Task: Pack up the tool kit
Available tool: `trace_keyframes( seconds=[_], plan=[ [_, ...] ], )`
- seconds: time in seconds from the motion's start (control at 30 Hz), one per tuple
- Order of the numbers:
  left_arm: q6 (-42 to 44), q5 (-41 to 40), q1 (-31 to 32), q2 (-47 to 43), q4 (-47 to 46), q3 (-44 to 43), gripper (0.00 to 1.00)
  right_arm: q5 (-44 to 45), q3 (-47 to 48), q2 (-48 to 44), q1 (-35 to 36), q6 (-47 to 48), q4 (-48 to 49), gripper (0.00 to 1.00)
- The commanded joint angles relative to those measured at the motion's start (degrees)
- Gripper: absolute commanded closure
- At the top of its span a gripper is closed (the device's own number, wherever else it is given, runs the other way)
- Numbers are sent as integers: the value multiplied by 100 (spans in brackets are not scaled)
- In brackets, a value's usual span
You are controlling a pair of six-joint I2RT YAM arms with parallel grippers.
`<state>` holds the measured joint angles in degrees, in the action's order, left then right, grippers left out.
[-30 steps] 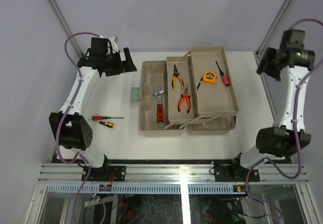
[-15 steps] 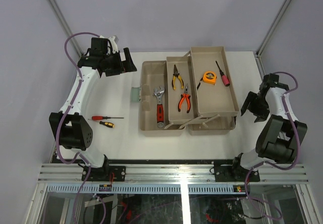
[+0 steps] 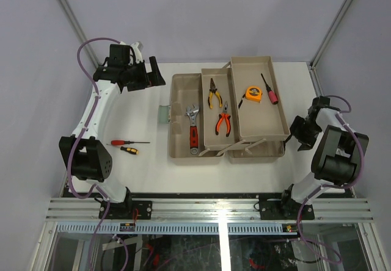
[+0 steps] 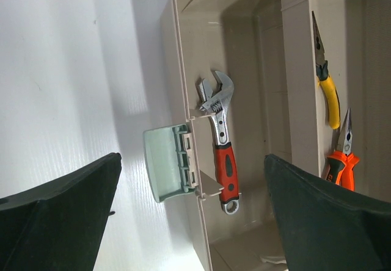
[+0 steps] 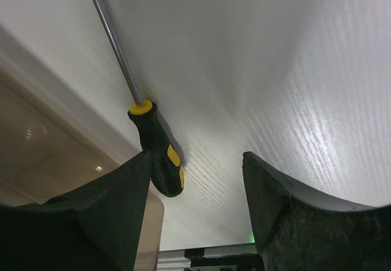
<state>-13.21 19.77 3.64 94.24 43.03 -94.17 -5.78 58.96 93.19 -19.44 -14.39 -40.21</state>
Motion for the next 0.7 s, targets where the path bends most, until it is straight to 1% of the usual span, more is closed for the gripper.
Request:
trace_keyframes(
  seconds=[0.0, 0.4, 0.47, 0.53, 0.57, 0.63, 0.67],
  plan=[
    [30, 38, -56, 55, -21, -211, 0, -356, -232, 109, 23, -72, 206, 33],
    [7, 56, -51, 113, 22, -293, 0, -828, -526, 505, 42, 3, 375, 38],
    [7, 54, -49, 104, 33, -288, 0, -854, -534, 560, 51, 7, 382, 39],
    [12, 54, -45, 110, 34, -291, 0, -863, -535, 605, 57, 11, 382, 43],
    [12, 54, -52, 109, 39, -287, 0, -868, -535, 617, 61, 17, 375, 47],
    [5, 56, -49, 92, 35, -294, 0, -819, -535, 634, 58, 24, 351, 69],
    [3, 56, -55, 95, 32, -294, 0, -793, -527, 634, 63, 32, 333, 77]
  ],
)
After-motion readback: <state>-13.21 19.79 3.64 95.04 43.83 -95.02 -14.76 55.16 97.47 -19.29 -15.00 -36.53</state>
